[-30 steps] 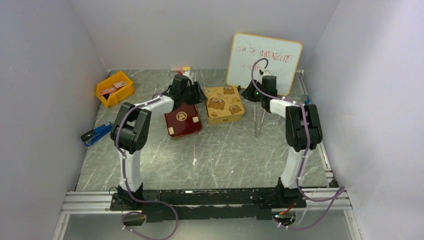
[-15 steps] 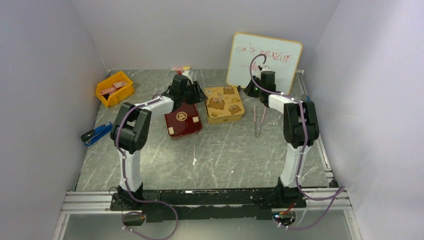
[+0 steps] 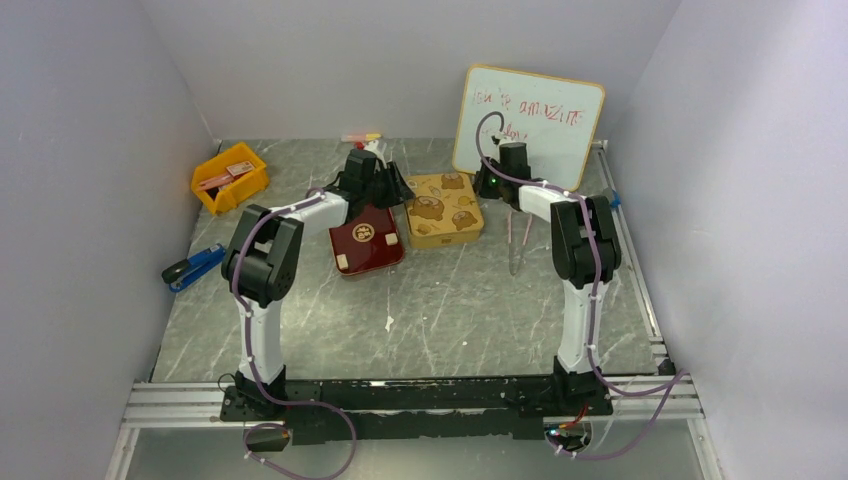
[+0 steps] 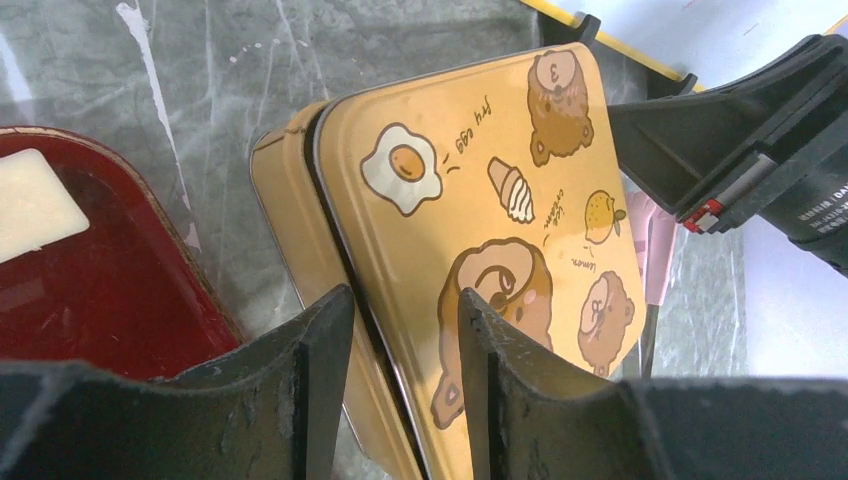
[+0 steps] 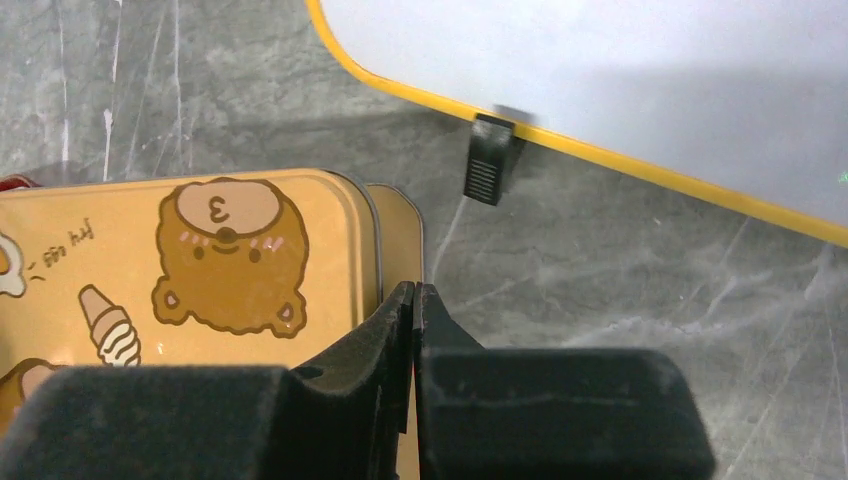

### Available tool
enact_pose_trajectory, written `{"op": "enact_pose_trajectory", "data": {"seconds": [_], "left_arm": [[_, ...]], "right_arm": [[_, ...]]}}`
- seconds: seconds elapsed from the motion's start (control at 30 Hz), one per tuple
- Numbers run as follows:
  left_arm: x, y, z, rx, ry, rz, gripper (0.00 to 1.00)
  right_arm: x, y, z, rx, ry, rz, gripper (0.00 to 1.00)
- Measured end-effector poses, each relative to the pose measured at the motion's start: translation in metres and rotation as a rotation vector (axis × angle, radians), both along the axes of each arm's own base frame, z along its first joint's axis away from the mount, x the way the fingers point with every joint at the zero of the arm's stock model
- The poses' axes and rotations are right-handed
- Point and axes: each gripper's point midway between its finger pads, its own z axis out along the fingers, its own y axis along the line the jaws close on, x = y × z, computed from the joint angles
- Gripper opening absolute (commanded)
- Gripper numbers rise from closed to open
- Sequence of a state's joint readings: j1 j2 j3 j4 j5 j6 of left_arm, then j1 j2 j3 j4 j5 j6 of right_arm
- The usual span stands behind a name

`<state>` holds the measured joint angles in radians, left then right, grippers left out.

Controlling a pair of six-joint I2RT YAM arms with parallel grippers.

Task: Pack the chocolate
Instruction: Close the box lid on the packing box.

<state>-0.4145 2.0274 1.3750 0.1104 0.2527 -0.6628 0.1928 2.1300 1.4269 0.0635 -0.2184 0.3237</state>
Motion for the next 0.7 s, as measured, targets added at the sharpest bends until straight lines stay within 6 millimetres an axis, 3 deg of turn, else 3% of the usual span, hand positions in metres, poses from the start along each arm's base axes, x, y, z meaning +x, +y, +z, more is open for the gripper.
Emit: {"op": "enact_pose_trajectory", "data": {"seconds": [0.2,0.7], "left_arm": [[0.006,0.001,-0.008,0.02,0.002,0.019,0.42],[0.022,-0.001,-0.013,0.057,-0.031,0.035,0.44]], "right_arm": [[0.003,0.006,0.004,-0.023,-0.02,0.008,0.08],[0.004,0.007,0.005,-0.057,-0.027,0.0,0.08]]}}
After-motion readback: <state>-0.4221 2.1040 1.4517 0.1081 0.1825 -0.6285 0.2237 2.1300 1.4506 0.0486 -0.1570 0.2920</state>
